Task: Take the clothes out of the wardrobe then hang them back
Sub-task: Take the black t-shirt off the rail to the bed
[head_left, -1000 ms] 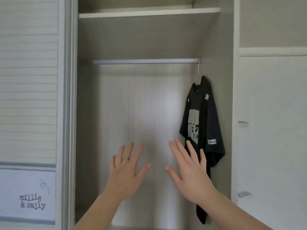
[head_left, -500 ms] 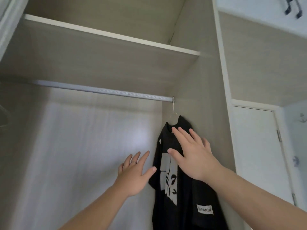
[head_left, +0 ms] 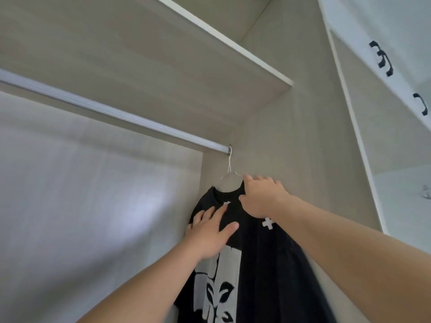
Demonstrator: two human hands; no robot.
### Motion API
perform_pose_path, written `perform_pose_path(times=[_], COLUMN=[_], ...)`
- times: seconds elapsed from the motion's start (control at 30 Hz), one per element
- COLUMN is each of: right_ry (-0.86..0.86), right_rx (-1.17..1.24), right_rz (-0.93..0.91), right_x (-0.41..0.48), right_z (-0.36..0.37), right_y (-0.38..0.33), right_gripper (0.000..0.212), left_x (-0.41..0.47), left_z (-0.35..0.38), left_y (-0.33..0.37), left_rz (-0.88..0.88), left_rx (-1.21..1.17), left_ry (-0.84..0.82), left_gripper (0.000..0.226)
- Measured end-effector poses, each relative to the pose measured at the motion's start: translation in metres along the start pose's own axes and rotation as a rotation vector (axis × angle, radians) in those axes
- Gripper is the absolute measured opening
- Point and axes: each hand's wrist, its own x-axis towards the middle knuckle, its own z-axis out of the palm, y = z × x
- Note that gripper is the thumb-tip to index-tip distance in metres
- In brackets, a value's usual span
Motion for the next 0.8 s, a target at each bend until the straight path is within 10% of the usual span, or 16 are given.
perform_pose_path(times=[0.13, 0.33, 0.8], right_ry=[0.040, -0.021, 0.083], right_rx=[0.164, 0.379, 0.476], right_rz=[0.108, 0.246, 0.332], right_x=[0.020, 0.049, 0.062], right_z=[-0.003, -0.011, 0.010], right_y=[-0.008, -0.012, -0.032], right_gripper=[0.007, 0.020, 0.022], left_x=[0.019, 0.029, 0.015], left_z=[0.005, 0.014, 0.032], left_y=[0.006, 0.010, -0.016], left_rz=[0.082, 0.133, 0.132], left_rx=[-0.125, -0.531, -0.488], left_ry=[-0.030, -0.015, -0.037], left_gripper=[0.068, 0.080, 0.062])
